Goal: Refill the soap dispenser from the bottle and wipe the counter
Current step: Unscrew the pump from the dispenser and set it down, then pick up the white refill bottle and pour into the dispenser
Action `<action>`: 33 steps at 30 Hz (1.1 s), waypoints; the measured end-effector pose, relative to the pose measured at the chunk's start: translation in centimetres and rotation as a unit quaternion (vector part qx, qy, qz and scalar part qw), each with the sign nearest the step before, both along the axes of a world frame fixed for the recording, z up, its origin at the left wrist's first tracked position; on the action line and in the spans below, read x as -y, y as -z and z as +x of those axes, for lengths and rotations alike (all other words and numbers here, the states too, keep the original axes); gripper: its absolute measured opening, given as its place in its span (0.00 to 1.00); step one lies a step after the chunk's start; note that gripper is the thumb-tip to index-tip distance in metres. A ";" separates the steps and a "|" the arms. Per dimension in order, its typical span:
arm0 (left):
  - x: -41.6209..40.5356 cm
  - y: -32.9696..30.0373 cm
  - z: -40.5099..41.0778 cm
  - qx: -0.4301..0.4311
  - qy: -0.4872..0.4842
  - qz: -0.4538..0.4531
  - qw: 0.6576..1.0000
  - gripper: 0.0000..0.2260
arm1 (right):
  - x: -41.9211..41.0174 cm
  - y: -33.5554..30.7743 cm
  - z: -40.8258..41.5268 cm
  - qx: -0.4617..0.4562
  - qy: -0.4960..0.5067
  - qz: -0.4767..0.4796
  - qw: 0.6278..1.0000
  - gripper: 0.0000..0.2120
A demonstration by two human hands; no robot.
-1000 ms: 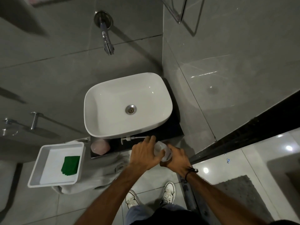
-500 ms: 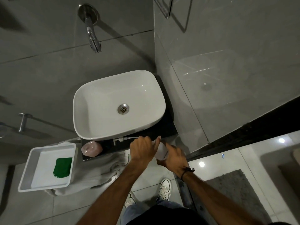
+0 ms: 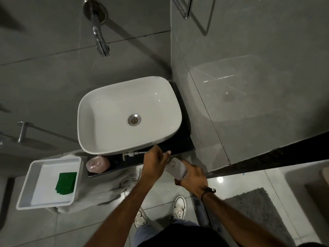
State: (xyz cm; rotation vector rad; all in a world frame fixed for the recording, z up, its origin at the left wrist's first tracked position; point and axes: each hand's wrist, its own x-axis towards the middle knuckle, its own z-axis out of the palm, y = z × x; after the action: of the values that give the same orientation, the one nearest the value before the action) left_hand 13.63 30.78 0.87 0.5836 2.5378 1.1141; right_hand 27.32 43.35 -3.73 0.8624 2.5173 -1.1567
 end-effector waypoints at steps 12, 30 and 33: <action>-2.2 7.1 -1.6 -0.114 0.153 -0.146 0.971 0.08 | -0.6 2.9 4.4 0.029 0.047 0.033 0.998 0.39; 20.8 7.3 -1.3 -0.017 0.025 -0.134 0.990 0.07 | 8.6 -2.0 -1.8 0.007 0.008 0.029 1.000 0.36; 25.3 7.8 -2.4 0.052 -0.182 -0.117 0.975 0.21 | 11.1 -2.2 -3.0 -0.004 0.008 0.025 1.000 0.35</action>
State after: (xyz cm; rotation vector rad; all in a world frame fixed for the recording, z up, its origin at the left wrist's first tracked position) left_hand 11.28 5.45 -6.94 -0.0034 2.6946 0.9028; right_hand 24.27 32.27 -1.51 0.8937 2.5608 -1.1096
